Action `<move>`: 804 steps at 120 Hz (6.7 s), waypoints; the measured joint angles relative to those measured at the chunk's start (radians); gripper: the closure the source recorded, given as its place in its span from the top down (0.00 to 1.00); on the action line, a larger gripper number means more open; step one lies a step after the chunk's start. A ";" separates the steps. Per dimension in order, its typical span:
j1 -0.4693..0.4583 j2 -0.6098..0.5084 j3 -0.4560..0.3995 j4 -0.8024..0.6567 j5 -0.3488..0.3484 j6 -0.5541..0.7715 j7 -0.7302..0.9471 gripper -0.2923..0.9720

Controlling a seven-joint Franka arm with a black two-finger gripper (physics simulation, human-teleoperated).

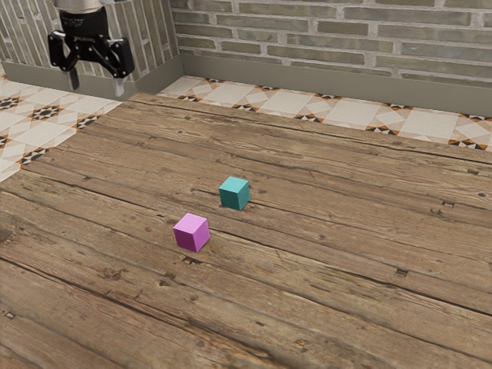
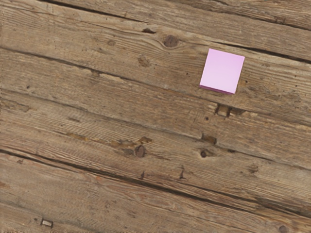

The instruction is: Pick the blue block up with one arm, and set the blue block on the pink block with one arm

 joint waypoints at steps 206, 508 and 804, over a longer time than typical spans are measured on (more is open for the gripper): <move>0.005 0.514 0.034 -0.144 -0.119 0.788 0.068 0.77; 0.059 1.191 -0.103 0.753 -0.177 0.601 0.341 0.76; 0.085 0.246 -0.081 -0.709 -0.187 1.175 0.310 0.46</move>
